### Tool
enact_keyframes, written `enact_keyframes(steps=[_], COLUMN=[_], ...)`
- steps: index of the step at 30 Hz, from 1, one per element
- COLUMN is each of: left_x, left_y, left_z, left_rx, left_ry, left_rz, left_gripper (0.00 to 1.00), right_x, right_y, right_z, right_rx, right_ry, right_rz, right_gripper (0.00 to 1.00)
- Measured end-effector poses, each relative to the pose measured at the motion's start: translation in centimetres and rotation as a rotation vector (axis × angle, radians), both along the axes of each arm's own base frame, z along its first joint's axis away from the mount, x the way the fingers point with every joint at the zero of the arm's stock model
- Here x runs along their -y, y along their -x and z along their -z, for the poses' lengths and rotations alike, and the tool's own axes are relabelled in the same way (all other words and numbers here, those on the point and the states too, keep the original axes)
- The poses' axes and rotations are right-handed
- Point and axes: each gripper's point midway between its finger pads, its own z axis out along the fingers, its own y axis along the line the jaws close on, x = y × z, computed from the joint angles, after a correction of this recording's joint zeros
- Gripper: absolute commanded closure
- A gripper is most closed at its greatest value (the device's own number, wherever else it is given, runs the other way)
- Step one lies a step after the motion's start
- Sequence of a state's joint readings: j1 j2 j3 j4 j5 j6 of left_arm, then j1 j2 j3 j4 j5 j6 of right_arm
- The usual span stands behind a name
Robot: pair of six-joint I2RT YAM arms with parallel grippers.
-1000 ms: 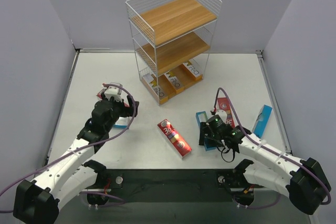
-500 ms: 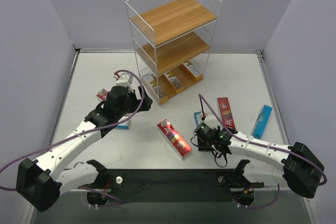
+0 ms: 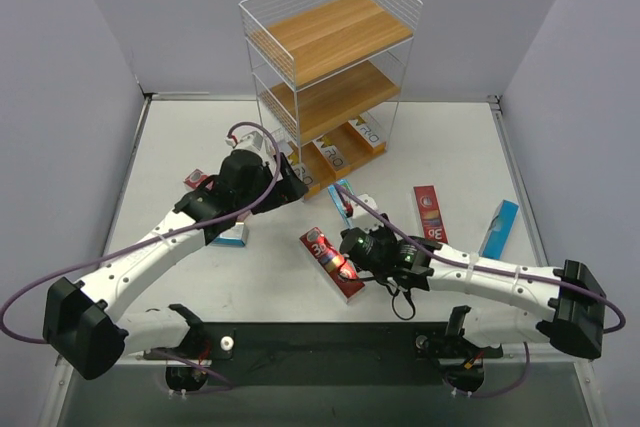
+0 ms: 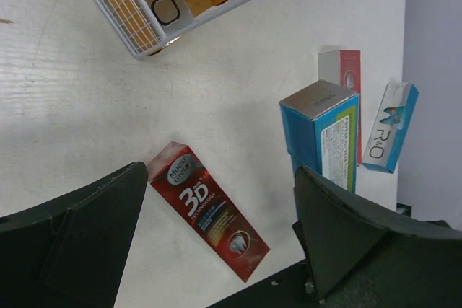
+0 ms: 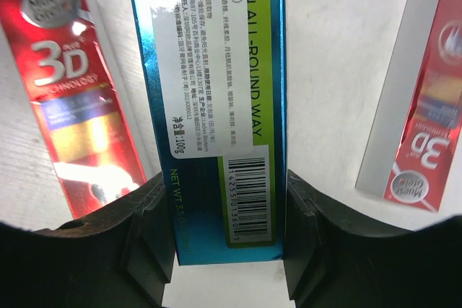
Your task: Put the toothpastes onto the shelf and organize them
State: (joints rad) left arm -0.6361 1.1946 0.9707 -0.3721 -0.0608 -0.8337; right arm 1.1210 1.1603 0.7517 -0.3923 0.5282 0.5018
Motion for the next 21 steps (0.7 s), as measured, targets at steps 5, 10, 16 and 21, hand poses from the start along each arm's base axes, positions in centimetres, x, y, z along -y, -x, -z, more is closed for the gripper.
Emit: enact_keyframes(steps=[5,10,16,21], left_x=[1.3,1.9,2.4,2.7], left_y=[0.0,0.0,0.1,0.1], left_z=[-0.5,-0.6,-0.2,0.1], left_rx=[-0.042,-0.063,-0.099,-0.114], left_ry=[0.068,0.104,0.130,0.142], left_rz=[-0.014,-0.027,-0.066,-0.098], left_gripper=[0.05,0.05,0.04,0.04], right_x=[-2.3,-4.0,-5.6,-6.6], right_y=[-0.7,-0.9,-1.4,-1.6], right_z=[-1.3,-1.6,-2.6,-2.8], right_rx=[0.064,0.094,0.135,0.158], right_ry=[0.087,0.160,0.197,0.220], right_rz=[-0.084,-0.153,-0.207,-0.243], right_gripper=[0.74,0.74,0.74,0.74])
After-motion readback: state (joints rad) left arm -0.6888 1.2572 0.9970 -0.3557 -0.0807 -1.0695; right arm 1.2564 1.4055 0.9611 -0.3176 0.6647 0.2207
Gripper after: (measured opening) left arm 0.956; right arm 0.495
